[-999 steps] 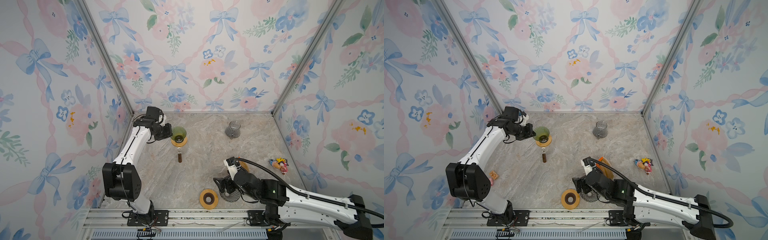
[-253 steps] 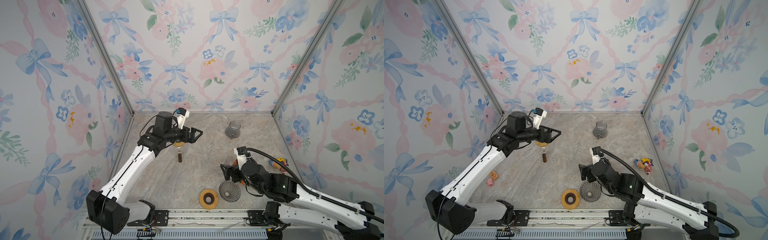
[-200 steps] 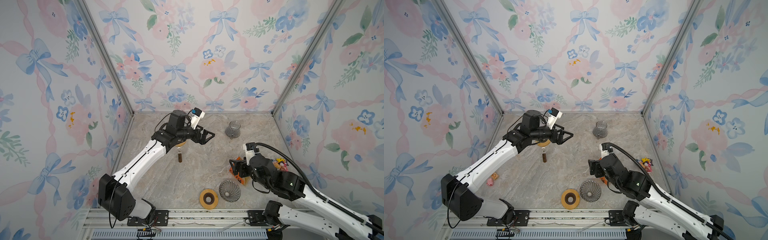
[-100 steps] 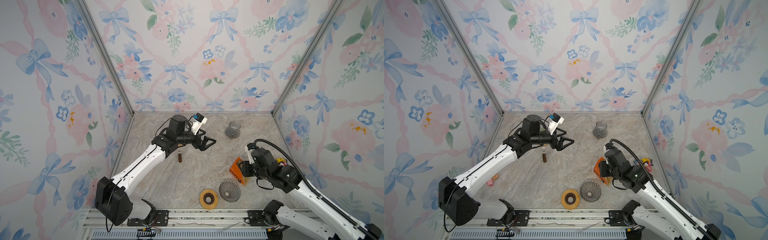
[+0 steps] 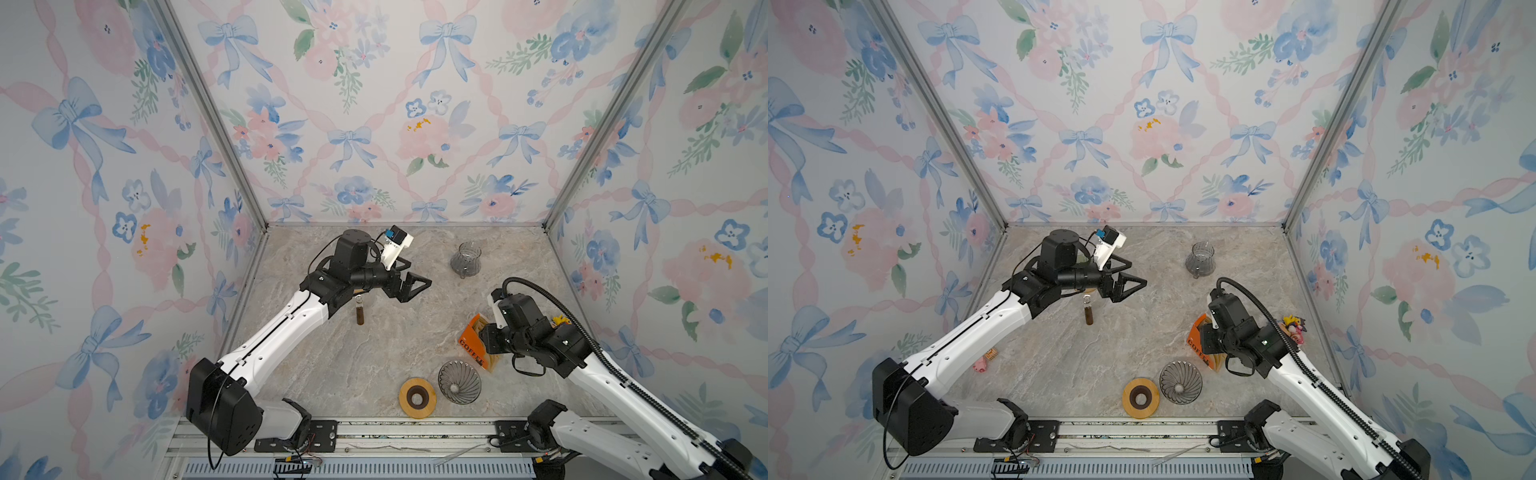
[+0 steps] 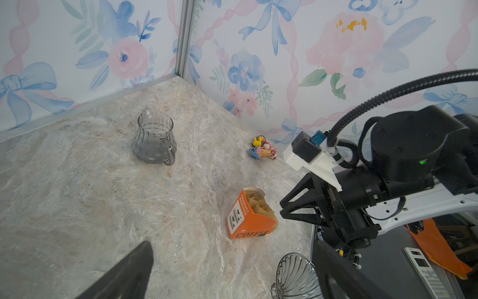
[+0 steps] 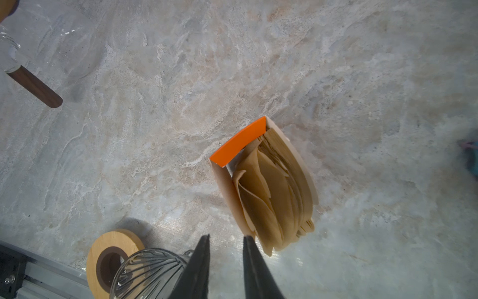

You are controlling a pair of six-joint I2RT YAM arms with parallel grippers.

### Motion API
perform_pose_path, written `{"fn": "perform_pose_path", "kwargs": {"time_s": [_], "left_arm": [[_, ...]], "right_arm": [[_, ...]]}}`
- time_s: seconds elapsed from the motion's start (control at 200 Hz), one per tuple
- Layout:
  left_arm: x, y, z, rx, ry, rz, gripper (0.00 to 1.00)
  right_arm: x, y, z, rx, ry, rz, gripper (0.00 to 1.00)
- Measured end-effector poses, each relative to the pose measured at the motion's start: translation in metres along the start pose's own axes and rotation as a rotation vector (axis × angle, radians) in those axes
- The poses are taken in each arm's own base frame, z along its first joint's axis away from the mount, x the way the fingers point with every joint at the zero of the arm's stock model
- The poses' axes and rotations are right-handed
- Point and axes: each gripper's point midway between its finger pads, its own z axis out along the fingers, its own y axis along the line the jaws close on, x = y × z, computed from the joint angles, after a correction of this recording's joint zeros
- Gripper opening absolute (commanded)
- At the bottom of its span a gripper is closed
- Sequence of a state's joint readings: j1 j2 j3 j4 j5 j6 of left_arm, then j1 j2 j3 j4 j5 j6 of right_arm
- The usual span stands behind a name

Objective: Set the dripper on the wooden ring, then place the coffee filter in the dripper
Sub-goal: 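Lower the right gripper into the orange box and pinch a paper filter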

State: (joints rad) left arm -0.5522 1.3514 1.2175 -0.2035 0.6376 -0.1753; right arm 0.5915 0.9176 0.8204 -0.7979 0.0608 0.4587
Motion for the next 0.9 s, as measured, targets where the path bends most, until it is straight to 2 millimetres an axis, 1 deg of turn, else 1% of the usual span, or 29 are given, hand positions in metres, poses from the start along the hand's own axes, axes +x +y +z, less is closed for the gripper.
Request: {"fn": "perform_pose_path", "kwargs": {"time_s": [0.18,0.49,0.675,0.9], "left_arm": [[-0.001,-0.002,-0.002,0.001,-0.004,0.010,0.98],[-0.002,-0.003,-0.004,0.001,-0.009,0.018,0.98],[-0.005,-0.006,-0.007,0.002,-0.018,0.025,0.98],[-0.009,-0.005,-0.014,-0.001,-0.034,0.029,0.98]], "right_arm": [[0.004,-0.003,0.011,0.027,0.045,-0.004,0.23],[0.002,-0.012,0.012,0.057,0.043,0.022,0.21],[0.004,-0.016,0.019,0.068,0.076,0.032,0.20],[0.006,-0.014,0.021,0.049,0.096,0.033,0.19]]}}
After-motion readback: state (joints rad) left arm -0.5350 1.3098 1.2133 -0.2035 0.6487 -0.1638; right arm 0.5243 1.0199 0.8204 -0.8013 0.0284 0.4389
